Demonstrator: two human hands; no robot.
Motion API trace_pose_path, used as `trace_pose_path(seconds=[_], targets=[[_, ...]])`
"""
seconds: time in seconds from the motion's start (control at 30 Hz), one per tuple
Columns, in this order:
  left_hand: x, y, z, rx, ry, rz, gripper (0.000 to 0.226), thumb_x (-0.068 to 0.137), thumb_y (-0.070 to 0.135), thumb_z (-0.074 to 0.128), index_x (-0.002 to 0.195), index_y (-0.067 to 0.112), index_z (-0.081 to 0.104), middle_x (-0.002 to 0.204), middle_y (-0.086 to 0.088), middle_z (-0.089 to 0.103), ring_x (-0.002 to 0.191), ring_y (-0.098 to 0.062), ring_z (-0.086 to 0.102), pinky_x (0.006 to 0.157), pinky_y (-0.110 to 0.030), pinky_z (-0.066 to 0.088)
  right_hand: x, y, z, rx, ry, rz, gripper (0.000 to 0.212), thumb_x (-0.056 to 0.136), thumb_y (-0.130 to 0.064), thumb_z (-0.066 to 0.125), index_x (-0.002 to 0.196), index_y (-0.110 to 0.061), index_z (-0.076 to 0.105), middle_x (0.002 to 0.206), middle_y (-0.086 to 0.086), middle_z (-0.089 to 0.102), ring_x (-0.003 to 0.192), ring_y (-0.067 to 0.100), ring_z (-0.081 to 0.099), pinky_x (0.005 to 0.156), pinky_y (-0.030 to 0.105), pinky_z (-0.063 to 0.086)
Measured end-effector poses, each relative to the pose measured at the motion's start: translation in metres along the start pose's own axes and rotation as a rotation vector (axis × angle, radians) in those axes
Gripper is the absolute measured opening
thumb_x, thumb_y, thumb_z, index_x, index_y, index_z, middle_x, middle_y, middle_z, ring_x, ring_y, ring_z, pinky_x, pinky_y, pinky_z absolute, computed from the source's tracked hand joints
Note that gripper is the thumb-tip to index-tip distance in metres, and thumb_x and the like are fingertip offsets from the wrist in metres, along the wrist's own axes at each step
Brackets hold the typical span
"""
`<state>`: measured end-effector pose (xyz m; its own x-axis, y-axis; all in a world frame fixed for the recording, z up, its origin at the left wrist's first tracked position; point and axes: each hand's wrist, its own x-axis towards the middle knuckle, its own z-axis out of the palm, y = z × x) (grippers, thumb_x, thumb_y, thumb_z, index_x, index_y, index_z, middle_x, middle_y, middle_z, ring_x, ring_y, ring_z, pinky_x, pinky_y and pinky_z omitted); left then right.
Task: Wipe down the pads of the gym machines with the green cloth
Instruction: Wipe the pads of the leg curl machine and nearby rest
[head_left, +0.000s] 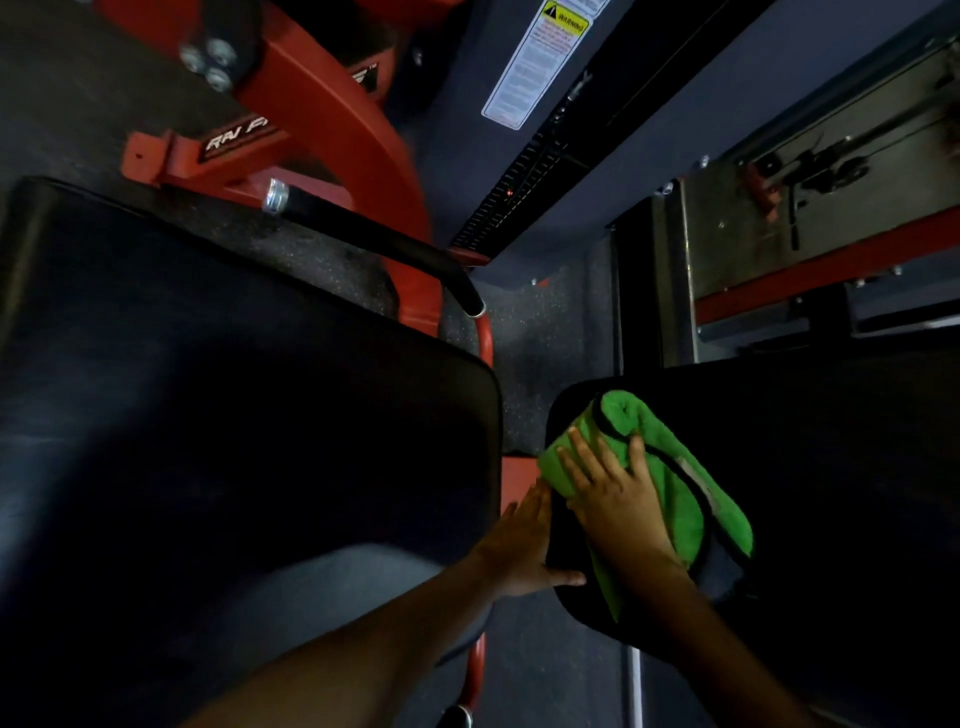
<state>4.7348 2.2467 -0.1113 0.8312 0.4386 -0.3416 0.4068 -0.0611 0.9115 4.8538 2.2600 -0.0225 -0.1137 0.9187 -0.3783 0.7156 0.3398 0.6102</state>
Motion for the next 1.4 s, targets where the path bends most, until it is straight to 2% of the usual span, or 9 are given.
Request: trace_pose_path(seconds=[0.17,0.3,0.47,0.63,0.87,0.97,1.1,1.23,1.4], targets=[[-0.007,0.002,0.006,-0.011,-0.011,0.002,0.118,0.081,0.054,0.066,0.148,0.012,-0.021,0.156,-0.002,-0.025,0.144,-0.014,-0.020,0.118,-0.039,-0.005,0.027,0.012,-0.024,-0.091,-0.032,0.306,0.063,0.083,-0.040,0.064,0.139,-0.016,0.047,0.148,0.009,0.042,0.133,0.027,0.042,0.103,0.060,-0.008],[-0.019,-0.010,0.008,0.070,-0.065,0.030,0.118,0.080,0.057,0.066,0.148,0.012,-0.021,0.157,-0.002,-0.024,0.145,-0.015,-0.017,0.117,-0.036,-0.006,0.050,-0.015,-0.014,-0.189,-0.116,0.211,0.060,0.099,-0.035,0.031,0.152,-0.012,0.014,0.158,0.015,0.013,0.145,0.028,0.014,0.091,0.066,-0.015],[-0.023,-0.021,0.006,0.273,-0.140,-0.015,0.113,0.085,0.054,0.060,0.148,0.006,-0.020,0.156,-0.011,-0.023,0.145,-0.024,-0.017,0.118,-0.036,-0.004,0.014,-0.044,0.012,-0.080,-0.157,0.013,0.055,0.061,-0.035,0.071,0.111,-0.012,0.071,0.122,0.013,0.065,0.117,0.028,0.056,0.111,0.057,-0.003],[-0.013,-0.012,0.003,0.389,-0.114,-0.046,0.106,0.088,0.050,0.058,0.148,0.003,-0.017,0.156,-0.014,-0.021,0.145,-0.029,-0.016,0.119,-0.039,-0.003,-0.028,-0.027,-0.006,0.095,0.032,0.256,0.060,0.074,-0.016,0.031,0.123,-0.001,0.061,0.134,0.018,0.055,0.120,0.028,0.038,0.112,0.055,-0.007],[-0.009,-0.011,0.004,0.425,-0.136,-0.045,0.109,0.087,0.050,0.060,0.147,0.002,-0.016,0.156,-0.014,-0.021,0.145,-0.028,-0.017,0.118,-0.040,-0.003,0.003,-0.046,-0.005,-0.164,-0.204,0.182,0.057,0.083,-0.040,0.050,0.137,-0.022,0.050,0.146,0.004,0.044,0.134,0.023,0.041,0.102,0.067,-0.004],[-0.011,-0.023,-0.003,0.522,-0.149,-0.045,0.102,0.087,0.046,0.061,0.150,0.000,-0.005,0.158,-0.018,-0.012,0.145,-0.032,-0.012,0.117,-0.042,-0.001,-0.029,-0.065,0.020,-0.102,-0.172,0.050,0.078,0.045,-0.040,0.084,0.117,-0.014,0.067,0.127,0.008,0.062,0.118,0.025,0.056,0.111,0.060,-0.004],[-0.014,-0.028,0.003,0.557,-0.170,-0.023,0.093,0.088,0.039,0.062,0.151,0.002,0.004,0.158,-0.018,-0.013,0.146,-0.030,-0.009,0.117,-0.040,0.001,-0.084,-0.065,0.013,-0.056,-0.074,0.058,0.054,0.067,-0.022,0.048,0.114,-0.003,0.068,0.124,0.017,0.062,0.114,0.031,0.049,0.115,0.053,-0.013],[-0.017,-0.020,0.002,0.372,0.016,0.032,0.094,0.089,0.032,0.063,0.151,0.005,-0.003,0.159,-0.010,-0.014,0.147,-0.022,-0.010,0.118,-0.036,-0.001,-0.075,-0.031,-0.008,-0.014,0.166,0.380,0.062,0.073,-0.008,0.030,0.130,-0.001,0.053,0.138,0.017,0.051,0.122,0.031,0.037,0.112,0.053,-0.014],[-0.013,-0.009,0.006,0.337,0.029,0.020,0.102,0.087,0.030,0.066,0.151,0.012,-0.011,0.159,-0.003,-0.016,0.147,-0.018,-0.011,0.117,-0.033,-0.002,-0.053,-0.049,-0.012,-0.131,-0.076,0.273,0.060,0.078,-0.029,0.039,0.137,-0.023,0.049,0.147,0.002,0.042,0.133,0.024,0.039,0.105,0.064,-0.001]])
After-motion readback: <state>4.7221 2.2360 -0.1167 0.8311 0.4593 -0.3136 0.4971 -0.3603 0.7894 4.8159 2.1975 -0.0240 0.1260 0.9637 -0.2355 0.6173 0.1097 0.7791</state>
